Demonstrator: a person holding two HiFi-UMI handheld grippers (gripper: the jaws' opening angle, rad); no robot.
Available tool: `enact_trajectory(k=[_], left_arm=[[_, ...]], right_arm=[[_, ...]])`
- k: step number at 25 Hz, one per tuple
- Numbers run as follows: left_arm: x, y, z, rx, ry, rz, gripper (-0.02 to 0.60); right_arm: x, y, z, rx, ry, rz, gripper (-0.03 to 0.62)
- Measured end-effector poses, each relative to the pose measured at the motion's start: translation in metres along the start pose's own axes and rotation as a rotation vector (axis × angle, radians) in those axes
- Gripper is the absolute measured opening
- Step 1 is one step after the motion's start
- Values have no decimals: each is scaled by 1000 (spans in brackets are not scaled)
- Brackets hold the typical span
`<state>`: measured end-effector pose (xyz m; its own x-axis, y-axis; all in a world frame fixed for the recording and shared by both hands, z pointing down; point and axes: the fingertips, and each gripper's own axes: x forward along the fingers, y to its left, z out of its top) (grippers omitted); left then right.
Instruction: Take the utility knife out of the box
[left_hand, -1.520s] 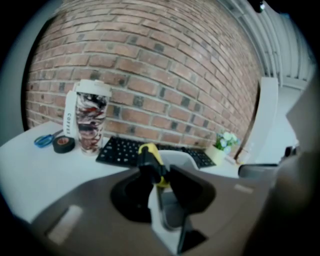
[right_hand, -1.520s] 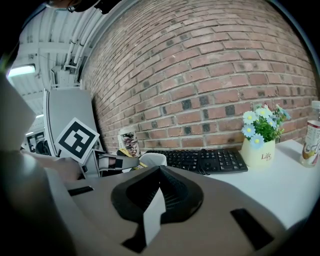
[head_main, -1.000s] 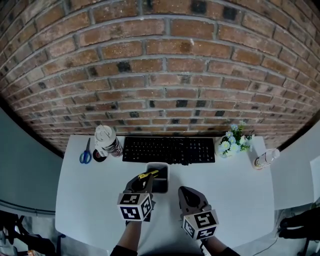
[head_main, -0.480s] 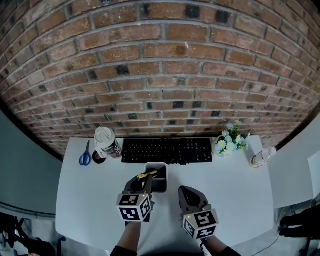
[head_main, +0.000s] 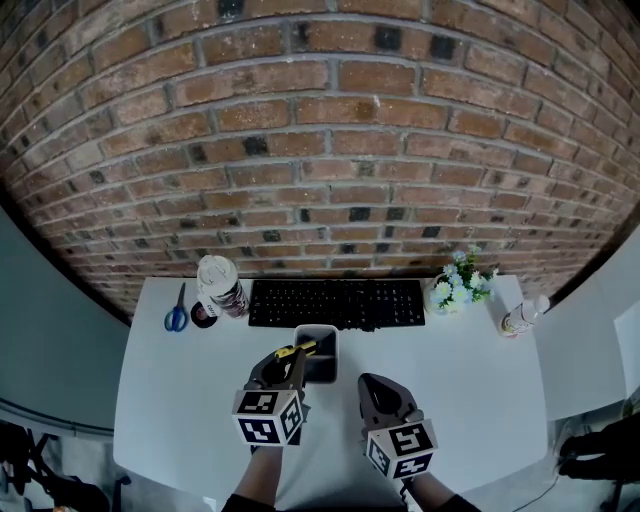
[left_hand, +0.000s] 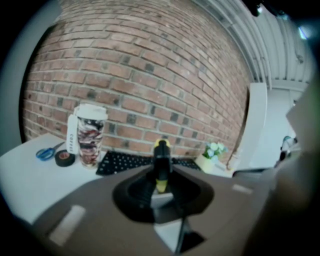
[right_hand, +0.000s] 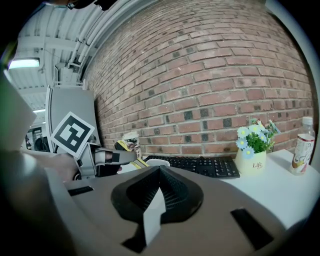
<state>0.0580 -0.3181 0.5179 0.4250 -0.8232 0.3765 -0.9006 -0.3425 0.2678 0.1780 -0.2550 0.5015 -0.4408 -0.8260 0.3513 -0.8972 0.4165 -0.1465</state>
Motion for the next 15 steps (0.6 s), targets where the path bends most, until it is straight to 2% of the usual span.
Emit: enact_trajectory(k=[15], left_arm=[[-37, -4, 22, 19, -73, -39, 74]], right_arm=[[-14, 19, 12, -25, -43, -31, 8]])
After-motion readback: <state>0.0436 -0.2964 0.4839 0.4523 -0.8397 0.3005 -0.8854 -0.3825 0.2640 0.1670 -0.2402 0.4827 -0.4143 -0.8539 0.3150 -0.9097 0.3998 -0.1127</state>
